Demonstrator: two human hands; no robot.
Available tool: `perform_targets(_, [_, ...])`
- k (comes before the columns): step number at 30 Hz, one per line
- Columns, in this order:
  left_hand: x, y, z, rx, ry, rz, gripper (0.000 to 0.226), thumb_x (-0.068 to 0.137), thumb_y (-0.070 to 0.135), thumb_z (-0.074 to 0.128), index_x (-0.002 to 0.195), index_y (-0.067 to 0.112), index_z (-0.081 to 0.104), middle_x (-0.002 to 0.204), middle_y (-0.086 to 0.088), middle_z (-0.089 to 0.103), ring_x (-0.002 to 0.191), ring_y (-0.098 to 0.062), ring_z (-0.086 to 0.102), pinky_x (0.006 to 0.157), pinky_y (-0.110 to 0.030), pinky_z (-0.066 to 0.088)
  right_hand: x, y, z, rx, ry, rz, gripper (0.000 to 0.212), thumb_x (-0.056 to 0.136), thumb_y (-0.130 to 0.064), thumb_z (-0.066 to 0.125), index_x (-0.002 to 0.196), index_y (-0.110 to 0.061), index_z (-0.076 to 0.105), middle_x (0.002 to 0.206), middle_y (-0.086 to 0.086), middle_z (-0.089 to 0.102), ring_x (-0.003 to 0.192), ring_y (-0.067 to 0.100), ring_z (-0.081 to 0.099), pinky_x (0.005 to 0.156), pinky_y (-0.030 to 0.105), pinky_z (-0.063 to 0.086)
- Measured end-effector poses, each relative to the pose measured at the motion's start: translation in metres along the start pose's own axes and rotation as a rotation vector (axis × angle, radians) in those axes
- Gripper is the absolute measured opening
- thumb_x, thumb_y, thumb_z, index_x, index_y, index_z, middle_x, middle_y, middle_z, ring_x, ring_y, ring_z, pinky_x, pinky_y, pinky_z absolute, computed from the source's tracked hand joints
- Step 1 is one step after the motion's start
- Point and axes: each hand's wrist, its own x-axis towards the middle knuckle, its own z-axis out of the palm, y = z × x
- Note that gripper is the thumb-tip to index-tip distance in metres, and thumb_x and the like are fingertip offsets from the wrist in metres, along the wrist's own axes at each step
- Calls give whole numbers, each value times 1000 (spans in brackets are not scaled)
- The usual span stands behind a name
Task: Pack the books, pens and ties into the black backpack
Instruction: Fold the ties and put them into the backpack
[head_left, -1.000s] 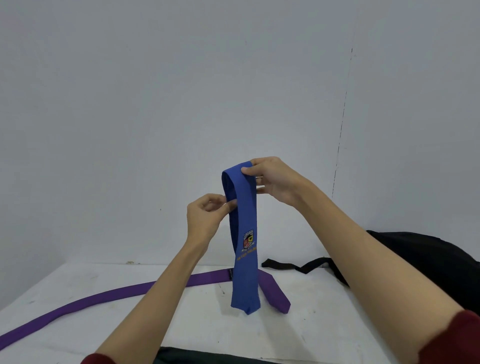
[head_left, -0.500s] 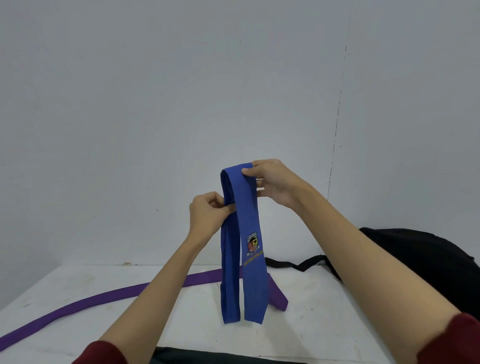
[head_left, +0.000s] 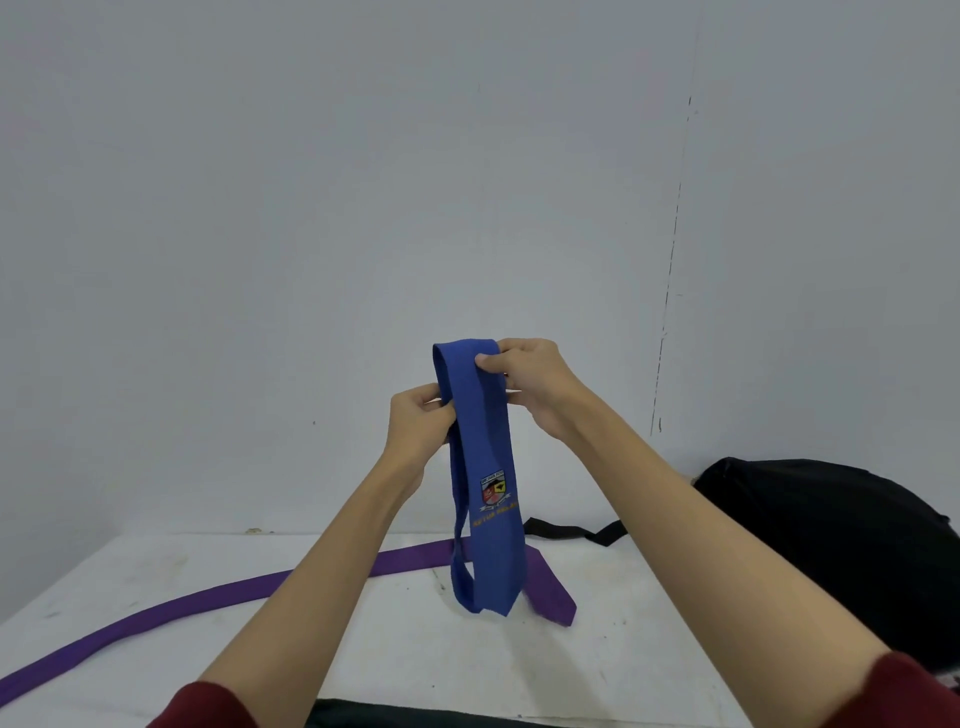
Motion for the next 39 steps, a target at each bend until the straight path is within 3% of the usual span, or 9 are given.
perform_targets(3, [1, 2, -3, -8, -1, -9, 12, 89, 7, 61, 100, 7, 67, 96, -14, 71, 90, -34, 67, 81, -45, 56, -2, 2, 3, 1, 43, 17, 9, 91, -8, 59, 98, -5, 62, 102, 8, 65, 88, 20, 59, 66, 25, 50])
perform_targets(9, [4, 7, -7, -52, -5, -9, 20, 90, 6, 59, 110, 5, 65, 98, -12, 70, 87, -28, 67, 75, -35, 58, -7, 7, 6, -8, 52, 54, 7, 91, -8, 59, 96, -5, 63, 95, 3, 64, 74, 9, 57, 59, 20, 45])
perform_targets(12, [5, 10, -9, -62, -22, -5, 19, 91, 6, 58, 109, 7, 65, 94, -8, 70, 82, -24, 68, 72, -31, 58, -9, 8, 6, 2, 45, 62, 7, 90, -8, 60, 96, -6, 63, 96, 3, 64, 76, 11, 58, 60, 21, 45])
perform_targets(15, [6, 10, -11, -87, -37, -14, 17, 91, 5, 57, 106, 8, 64, 90, -6, 70, 77, -21, 68, 67, -28, 58, -11, 7, 8, -16, 49, 47, 7, 89, -7, 61, 83, -11, 61, 91, 1, 63, 75, 11, 56, 62, 21, 44])
perform_targets(27, [5, 14, -19, -165, -141, -71, 21, 94, 6, 52, 112, 3, 63, 96, -8, 70, 81, -19, 68, 68, -25, 59, -15, 8, 10, -15, 94, 29, 16, 88, -9, 63, 75, -14, 55, 80, -6, 59, 70, 4, 54, 53, 16, 37])
perform_targets(34, [4, 16, -18, -168, -251, -71, 27, 98, 9, 45, 115, -4, 61, 103, -12, 70, 86, -19, 69, 78, -29, 58, -10, 12, 12, 19, 156, 21, 18, 85, -5, 65, 74, -13, 53, 91, 5, 63, 83, 19, 57, 62, 22, 45])
perform_targets(37, [3, 18, -16, -166, -264, -68, 31, 101, 13, 39, 119, -3, 59, 108, -14, 68, 90, -21, 68, 79, -30, 58, -9, 12, 11, 43, 209, 7, 16, 82, -2, 66, 83, -14, 57, 86, 2, 64, 79, 16, 58, 63, 24, 48])
perform_targets(39, [1, 21, -14, -181, -248, -78, 36, 103, 21, 33, 121, 1, 56, 109, -13, 66, 94, -23, 66, 81, -32, 56, -8, 12, 11, 78, 205, 7, 28, 79, 1, 66, 99, -17, 59, 96, 6, 68, 87, 19, 63, 72, 29, 52])
